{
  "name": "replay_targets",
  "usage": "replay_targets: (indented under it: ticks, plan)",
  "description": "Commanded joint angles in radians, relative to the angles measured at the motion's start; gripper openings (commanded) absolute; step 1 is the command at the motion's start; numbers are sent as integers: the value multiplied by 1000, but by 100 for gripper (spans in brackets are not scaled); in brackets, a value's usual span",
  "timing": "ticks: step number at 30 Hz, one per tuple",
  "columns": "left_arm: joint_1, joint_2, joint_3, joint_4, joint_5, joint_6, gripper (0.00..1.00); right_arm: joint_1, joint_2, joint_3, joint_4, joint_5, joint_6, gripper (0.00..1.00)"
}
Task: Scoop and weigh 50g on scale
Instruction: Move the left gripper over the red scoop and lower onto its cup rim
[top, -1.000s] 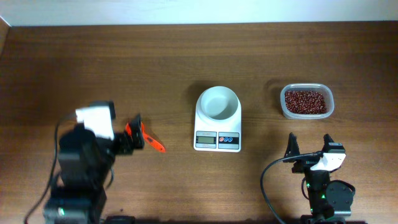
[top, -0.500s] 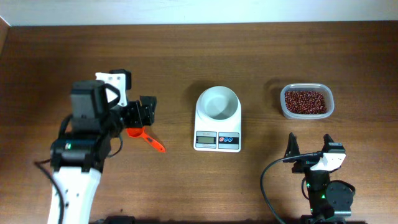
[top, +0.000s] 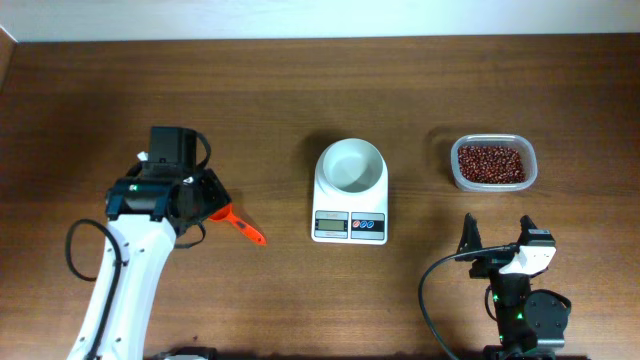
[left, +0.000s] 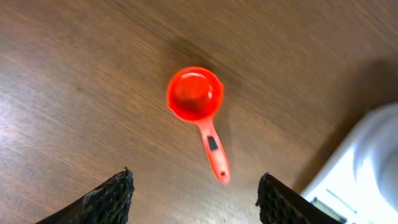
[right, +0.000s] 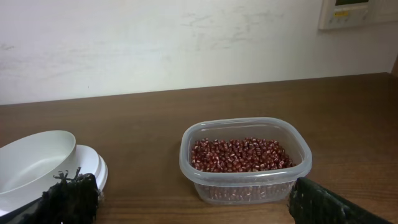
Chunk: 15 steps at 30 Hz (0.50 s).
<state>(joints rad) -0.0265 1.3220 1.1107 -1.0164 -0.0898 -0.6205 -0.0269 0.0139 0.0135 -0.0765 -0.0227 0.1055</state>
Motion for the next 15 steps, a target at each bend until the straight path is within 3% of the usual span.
replay_targets:
  ticks: [1,7,15]
  plan:
    - [3,42,-51,39,-68,-92,65,-6,-11,-8,-2,9,3,99]
    - [3,103,-156,211,-65,-101,66,-6,-11,-8,-2,9,3,99]
    - [12,240,-183,335,-69,-101,51,-6,-11,-8,-2,9,3,99]
